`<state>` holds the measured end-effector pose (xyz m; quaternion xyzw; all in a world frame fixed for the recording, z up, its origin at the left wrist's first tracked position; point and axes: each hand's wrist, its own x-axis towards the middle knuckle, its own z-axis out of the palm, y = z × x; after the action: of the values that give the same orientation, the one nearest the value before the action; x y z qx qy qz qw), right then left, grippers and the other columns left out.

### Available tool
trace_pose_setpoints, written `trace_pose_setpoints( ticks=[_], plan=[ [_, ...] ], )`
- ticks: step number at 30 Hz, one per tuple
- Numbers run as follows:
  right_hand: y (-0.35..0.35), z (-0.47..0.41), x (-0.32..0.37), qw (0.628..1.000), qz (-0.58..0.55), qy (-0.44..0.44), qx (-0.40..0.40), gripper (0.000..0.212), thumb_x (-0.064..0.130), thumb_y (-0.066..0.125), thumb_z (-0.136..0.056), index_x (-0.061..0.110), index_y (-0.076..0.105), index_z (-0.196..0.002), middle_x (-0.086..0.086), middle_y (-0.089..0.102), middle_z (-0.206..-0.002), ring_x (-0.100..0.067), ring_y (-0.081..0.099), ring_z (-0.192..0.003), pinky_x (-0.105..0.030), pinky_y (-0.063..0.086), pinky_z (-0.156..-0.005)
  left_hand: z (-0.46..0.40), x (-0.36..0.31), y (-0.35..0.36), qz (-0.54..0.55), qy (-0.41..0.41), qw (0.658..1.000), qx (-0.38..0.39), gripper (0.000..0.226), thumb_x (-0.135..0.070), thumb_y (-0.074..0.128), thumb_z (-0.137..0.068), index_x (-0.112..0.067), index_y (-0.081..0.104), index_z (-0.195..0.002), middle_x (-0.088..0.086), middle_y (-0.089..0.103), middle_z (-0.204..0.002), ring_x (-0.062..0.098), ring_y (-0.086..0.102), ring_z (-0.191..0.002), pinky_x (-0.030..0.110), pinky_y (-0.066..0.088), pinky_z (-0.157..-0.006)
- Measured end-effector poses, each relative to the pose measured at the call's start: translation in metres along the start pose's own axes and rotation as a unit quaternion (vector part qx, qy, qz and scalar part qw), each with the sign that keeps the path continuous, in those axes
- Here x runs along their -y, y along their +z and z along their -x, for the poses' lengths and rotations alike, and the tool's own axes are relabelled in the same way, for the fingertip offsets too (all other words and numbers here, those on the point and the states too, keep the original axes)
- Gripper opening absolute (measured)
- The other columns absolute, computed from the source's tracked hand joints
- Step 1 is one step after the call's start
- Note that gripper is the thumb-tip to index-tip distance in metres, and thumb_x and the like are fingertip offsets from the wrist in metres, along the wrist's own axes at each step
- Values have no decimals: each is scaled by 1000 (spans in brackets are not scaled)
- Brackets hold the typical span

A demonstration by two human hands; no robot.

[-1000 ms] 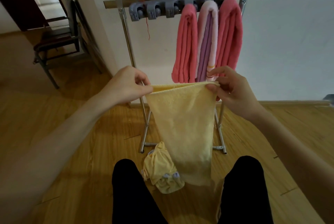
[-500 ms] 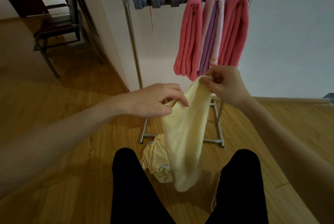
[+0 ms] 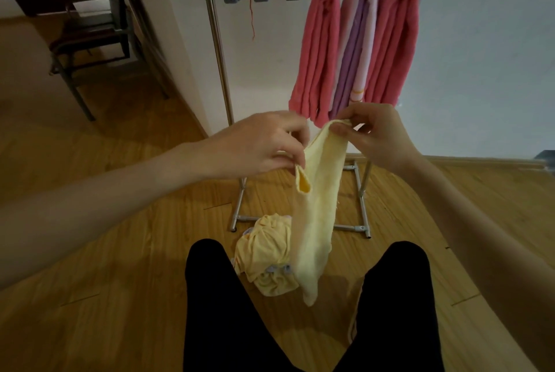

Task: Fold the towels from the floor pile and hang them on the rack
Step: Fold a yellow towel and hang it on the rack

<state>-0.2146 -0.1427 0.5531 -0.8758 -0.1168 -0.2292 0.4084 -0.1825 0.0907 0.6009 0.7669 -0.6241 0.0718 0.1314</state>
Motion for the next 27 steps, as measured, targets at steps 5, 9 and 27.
trace_pose_setpoints(
  ticks=[5,9,27],
  plan=[
    [-4,3,1,999,37,-5,-30,11,17,72,-82,8,73,-89,6,66,-71,-1,60,-66,-8,42,-58,-11,-7,6,-43,86,995,9,23,-18,44,-90,-5,62,-85,8,66,-97,23,61,-93,39,47,-86],
    [-2,6,8,999,-1,27,-39,16,17,73,-82,3,72,-89,-6,69,-69,-9,64,-58,-13,49,-54,-13,1,13,-95,37,995,-16,24,-27,39,-92,-14,58,-86,-4,61,-78,15,57,-75,36,45,-80],
    [-13,10,30,967,-235,57,75,25,-3,58,-88,-3,65,-113,-14,72,-98,-24,71,-89,-31,57,-80,-25,6,24,-56,-144,969,-194,20,-38,58,-91,-18,61,-89,-12,56,-74,5,49,-68,21,29,-74]
  ],
)
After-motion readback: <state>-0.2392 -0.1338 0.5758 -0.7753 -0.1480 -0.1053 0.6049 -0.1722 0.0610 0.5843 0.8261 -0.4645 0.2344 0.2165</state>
